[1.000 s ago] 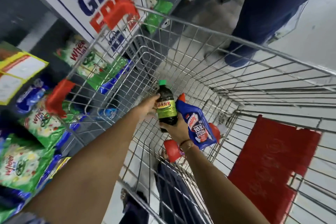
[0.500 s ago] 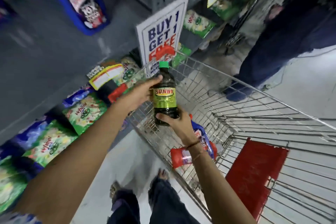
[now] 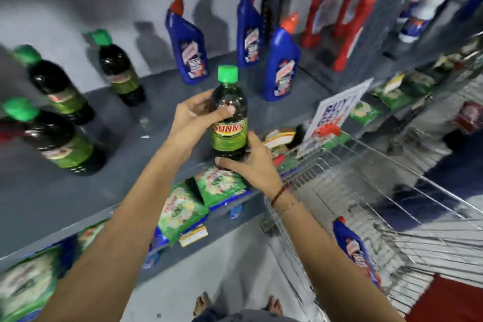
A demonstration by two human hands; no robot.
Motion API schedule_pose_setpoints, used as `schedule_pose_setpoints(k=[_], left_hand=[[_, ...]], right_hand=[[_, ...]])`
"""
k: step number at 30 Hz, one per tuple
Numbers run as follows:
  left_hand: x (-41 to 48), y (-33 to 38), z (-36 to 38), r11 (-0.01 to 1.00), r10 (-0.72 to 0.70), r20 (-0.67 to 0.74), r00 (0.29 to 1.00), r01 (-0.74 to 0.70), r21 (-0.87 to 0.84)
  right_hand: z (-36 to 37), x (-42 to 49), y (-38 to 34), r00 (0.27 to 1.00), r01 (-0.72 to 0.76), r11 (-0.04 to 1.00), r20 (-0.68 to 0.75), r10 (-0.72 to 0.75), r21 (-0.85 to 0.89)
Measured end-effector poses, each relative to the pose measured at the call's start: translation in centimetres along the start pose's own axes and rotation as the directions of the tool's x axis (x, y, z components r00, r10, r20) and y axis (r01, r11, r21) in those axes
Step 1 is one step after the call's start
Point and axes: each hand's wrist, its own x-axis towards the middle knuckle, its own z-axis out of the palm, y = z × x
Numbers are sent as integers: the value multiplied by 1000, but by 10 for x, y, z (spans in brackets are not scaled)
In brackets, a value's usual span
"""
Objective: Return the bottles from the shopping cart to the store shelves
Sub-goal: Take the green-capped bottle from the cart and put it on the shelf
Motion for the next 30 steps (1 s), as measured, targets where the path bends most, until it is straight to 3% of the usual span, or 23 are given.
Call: schedule_pose_setpoints(k=[3,8,16,20,22,23,25,27,28,30], left_hand=[[-11,7,-55,997,75,-81,994,-73,35],[-14,9,-123,988,148,-233,961,-131,87],[-6,-7,-158,986,160,-336,928,-132,104],[-1,-11,-154,989,129,-295,947,-100,111],[-5,-13,-146,986,137,-364,921,-91,142],[-11,-15,-139,983,161,-444,881,-103,151],[-31,-26,-119,970,237,-644,727,-137,202],[-56,-47,-87,941,327,-722,610,-136,311],[-66,-59,-66,935,333,-704,627,-122,334],[-78,-82,-17,949,251,-569,783,-84,303]], right_hand=[[48,21,-24,993,75,991,101,-64,-110],[114,62,-50,960,131,981,267,-88,-147],[156,99,-45,937,77,964,349,17,-253],[154,94,-40,952,64,971,305,9,-230],[145,86,-37,959,78,976,282,-18,-202],[138,79,-35,968,77,980,250,-29,-185],[116,61,-26,989,86,986,133,-68,-139],[84,38,-11,995,93,992,-12,-94,-80],[63,26,-1,993,83,995,-82,-87,-51],[15,0,26,975,54,998,-215,-60,-31]])
